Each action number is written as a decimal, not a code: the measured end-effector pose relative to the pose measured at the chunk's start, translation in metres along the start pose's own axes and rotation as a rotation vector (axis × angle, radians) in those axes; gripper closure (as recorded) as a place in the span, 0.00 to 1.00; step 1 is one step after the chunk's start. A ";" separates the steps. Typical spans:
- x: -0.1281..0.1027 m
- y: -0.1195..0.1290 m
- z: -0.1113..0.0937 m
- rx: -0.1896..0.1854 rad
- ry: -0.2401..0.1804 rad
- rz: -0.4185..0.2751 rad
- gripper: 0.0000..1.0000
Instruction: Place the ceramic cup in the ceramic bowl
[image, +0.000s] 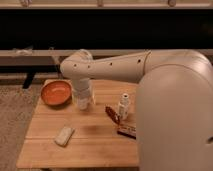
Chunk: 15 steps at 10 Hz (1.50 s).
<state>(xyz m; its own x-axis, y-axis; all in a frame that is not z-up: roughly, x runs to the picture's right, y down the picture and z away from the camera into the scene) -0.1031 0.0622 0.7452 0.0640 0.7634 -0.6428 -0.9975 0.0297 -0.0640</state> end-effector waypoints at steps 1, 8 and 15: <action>-0.024 -0.008 0.004 -0.005 -0.005 0.007 0.35; -0.136 -0.031 0.042 -0.045 -0.007 0.044 0.35; -0.120 -0.017 0.055 -0.059 0.008 0.033 0.35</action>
<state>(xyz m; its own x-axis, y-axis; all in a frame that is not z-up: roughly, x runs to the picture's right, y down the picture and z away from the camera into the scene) -0.0959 0.0058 0.8655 0.0311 0.7582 -0.6513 -0.9956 -0.0340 -0.0871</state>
